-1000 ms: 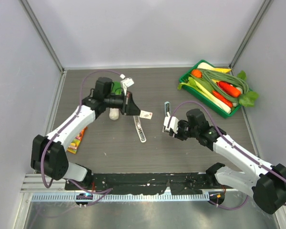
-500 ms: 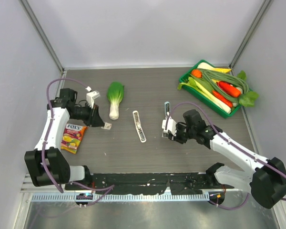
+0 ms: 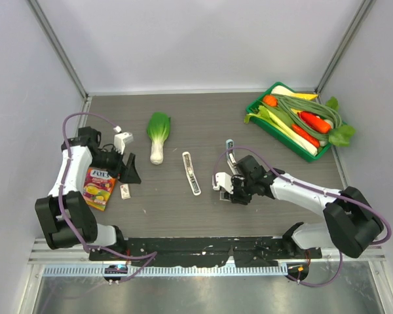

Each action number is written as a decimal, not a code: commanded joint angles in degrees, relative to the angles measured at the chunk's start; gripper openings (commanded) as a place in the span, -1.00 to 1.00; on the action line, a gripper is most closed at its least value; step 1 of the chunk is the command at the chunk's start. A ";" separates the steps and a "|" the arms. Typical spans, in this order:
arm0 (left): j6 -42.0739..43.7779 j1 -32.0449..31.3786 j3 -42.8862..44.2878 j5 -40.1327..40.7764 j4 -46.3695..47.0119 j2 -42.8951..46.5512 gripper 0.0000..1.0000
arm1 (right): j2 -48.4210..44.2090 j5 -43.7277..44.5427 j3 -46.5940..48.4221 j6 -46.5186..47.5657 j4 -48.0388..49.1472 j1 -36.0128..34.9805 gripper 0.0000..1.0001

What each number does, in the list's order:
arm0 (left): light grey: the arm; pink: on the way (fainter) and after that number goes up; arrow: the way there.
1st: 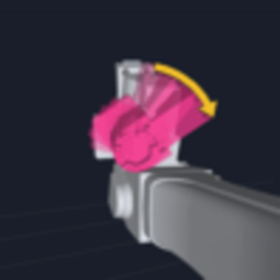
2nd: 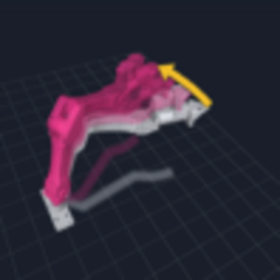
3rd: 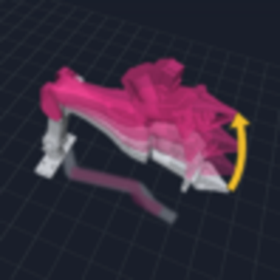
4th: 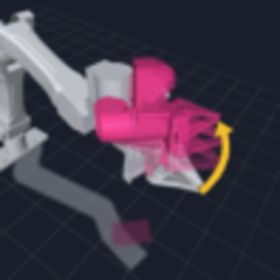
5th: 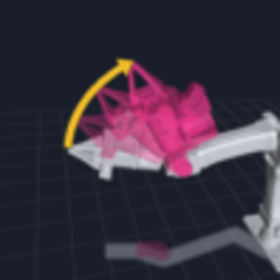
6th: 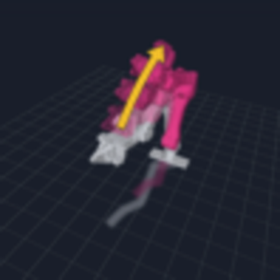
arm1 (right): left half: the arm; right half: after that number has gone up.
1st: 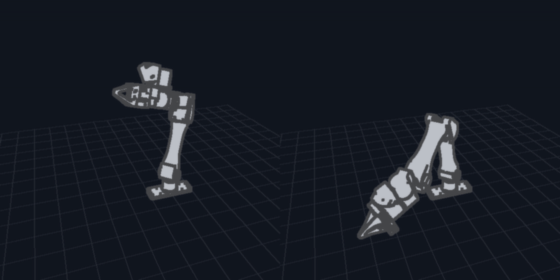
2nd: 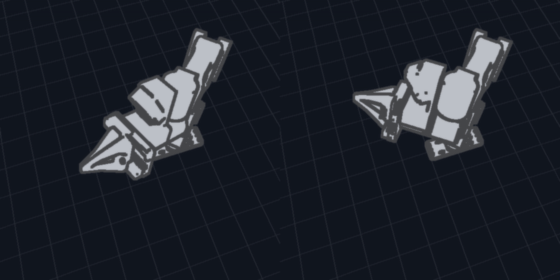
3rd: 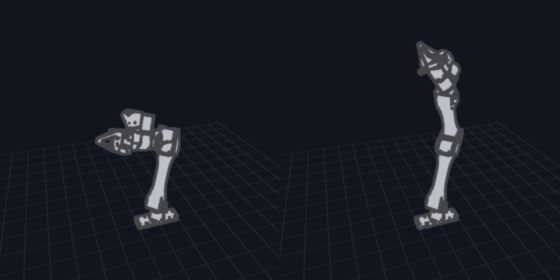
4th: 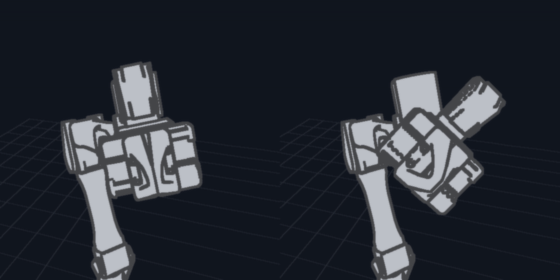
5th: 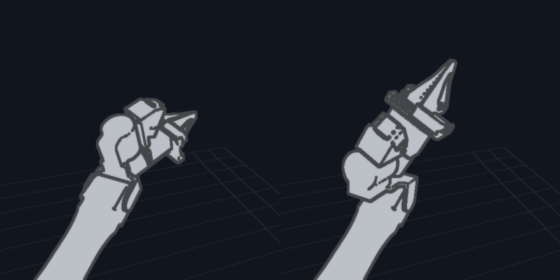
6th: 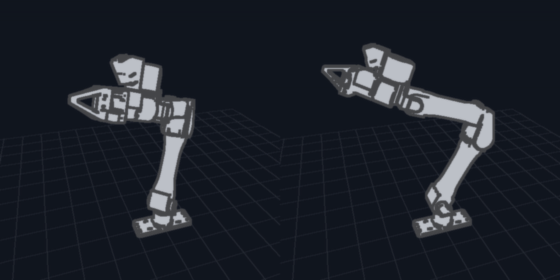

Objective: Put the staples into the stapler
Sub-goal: Place the staple box at the center of the board.

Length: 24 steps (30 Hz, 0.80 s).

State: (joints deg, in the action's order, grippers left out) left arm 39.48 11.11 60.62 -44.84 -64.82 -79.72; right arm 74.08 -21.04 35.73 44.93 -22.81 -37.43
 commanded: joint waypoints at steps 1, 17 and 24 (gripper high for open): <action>-4.75 2.15 2.31 -0.95 4.50 3.95 0.76 | 3.24 2.49 2.77 0.42 1.36 -0.80 -0.56; -20.15 2.60 0.64 -0.51 14.11 15.48 0.94 | 8.44 4.16 7.60 3.76 -7.06 -3.35 -0.39; -20.15 2.60 0.64 -1.04 12.61 17.32 0.94 | 11.25 5.74 11.38 5.61 -13.23 -4.49 -0.28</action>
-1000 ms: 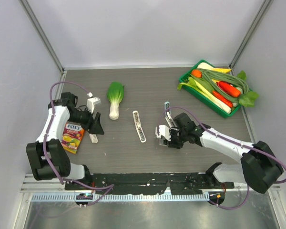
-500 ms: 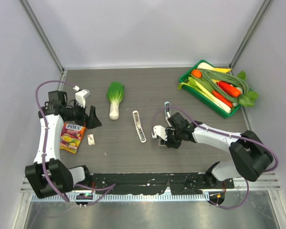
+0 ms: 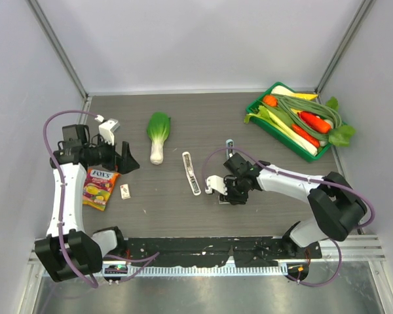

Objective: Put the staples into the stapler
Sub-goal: Place the staple box at the center of the board.

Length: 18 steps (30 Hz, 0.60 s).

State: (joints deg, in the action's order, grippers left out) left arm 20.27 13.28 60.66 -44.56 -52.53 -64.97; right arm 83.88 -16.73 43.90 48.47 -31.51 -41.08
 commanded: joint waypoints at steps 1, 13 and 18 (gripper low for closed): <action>-1.02 0.43 0.60 -1.41 0.50 3.00 0.95 | 2.16 1.70 3.64 2.16 -4.70 -1.28 -0.27; -1.81 0.43 -0.19 -2.11 0.50 5.38 0.96 | 2.00 7.24 5.32 -0.13 -2.60 -3.22 0.12; -3.04 0.43 -0.72 -2.64 1.64 6.34 0.97 | -3.79 8.38 2.87 -1.62 2.40 -3.22 0.12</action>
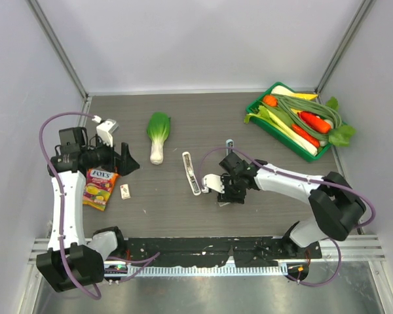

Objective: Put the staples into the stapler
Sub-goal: Place the staple box at the center of the board.

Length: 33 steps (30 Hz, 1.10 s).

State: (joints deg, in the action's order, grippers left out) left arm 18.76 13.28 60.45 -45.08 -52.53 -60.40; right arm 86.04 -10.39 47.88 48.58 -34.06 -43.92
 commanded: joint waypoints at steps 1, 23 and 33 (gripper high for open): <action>-1.89 0.43 -0.76 -2.29 1.99 2.04 0.97 | -6.49 2.30 -2.77 -1.99 6.36 -0.38 0.13; -6.81 0.43 -3.93 -0.89 7.45 5.29 0.97 | -4.40 -7.54 7.57 -24.93 -0.37 -0.29 -0.06; -6.99 0.61 -4.81 -0.89 8.50 5.38 0.97 | -0.52 -12.28 8.55 -17.82 -14.45 -0.11 -0.15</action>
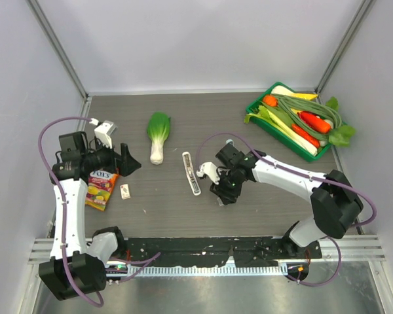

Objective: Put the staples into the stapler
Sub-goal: Place the staple box at the center of the board.

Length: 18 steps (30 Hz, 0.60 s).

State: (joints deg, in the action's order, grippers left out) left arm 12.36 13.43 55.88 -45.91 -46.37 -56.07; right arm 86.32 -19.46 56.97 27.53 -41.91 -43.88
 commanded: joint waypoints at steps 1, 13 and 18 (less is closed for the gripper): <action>-0.84 0.54 -0.33 0.03 2.51 1.05 0.97 | -0.63 -2.95 -0.89 3.75 -7.39 -0.16 -0.15; -1.11 0.72 -0.77 -0.23 3.21 0.79 0.97 | 4.38 -0.23 -5.55 3.59 -2.92 -0.16 -0.18; -0.94 0.81 -1.03 -0.23 3.30 0.88 0.97 | 3.24 4.17 -6.26 1.30 4.02 -0.33 -0.16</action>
State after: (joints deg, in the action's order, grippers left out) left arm 12.08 13.67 55.18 -45.87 -45.50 -56.07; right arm 91.11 -19.14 50.98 30.33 -45.30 -43.90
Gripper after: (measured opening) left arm 0.985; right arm 0.417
